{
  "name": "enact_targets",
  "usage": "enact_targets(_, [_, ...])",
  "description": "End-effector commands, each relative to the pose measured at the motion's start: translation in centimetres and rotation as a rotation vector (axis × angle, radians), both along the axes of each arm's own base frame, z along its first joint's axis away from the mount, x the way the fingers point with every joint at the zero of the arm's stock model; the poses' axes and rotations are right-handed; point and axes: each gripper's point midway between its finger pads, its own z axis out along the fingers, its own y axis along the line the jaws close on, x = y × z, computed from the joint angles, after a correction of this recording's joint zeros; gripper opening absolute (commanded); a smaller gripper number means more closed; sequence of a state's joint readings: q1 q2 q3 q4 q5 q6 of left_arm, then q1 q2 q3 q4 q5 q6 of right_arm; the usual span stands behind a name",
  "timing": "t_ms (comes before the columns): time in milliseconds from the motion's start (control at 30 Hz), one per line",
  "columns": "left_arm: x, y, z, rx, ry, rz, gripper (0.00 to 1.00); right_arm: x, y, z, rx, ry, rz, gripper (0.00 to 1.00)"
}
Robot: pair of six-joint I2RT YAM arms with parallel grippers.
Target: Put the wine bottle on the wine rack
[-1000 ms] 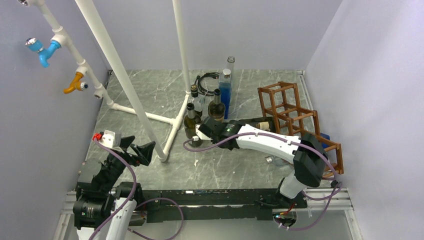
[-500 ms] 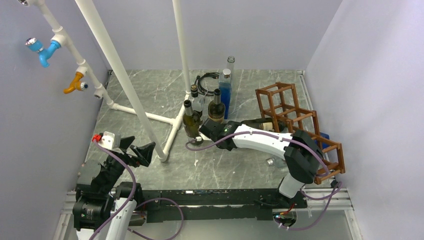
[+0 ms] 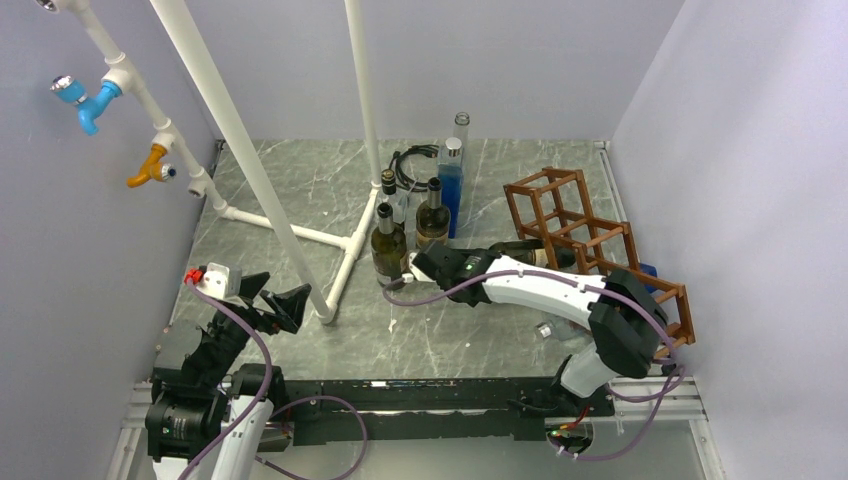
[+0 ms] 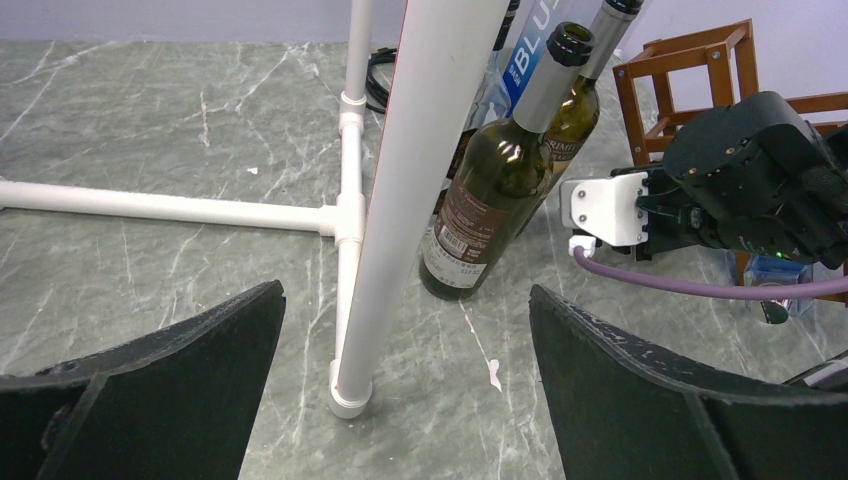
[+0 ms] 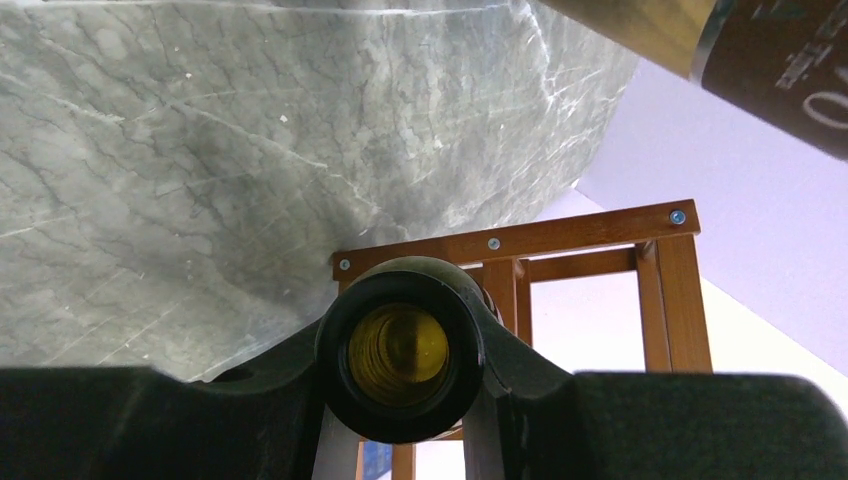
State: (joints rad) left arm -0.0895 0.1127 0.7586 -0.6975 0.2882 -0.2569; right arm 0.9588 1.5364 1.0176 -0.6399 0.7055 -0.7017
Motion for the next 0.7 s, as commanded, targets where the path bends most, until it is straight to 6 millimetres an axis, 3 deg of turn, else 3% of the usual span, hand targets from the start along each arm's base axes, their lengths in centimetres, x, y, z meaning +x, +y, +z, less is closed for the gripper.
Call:
enact_targets(0, [-0.01,0.08,0.99,-0.008,-0.038,0.006,0.98,0.99,-1.66,2.73,-0.027,-0.123,-0.01,0.0])
enact_targets(367, [0.0,0.07,1.02,-0.008,-0.039,0.005,0.98,1.15,-1.69,2.82,-0.05,-0.156,0.175,0.0])
enact_targets(667, [0.02,0.03,1.02,-0.008,-0.039,0.003,0.98,1.87,-2.56,3.61,-0.118,-0.166,0.172,0.0])
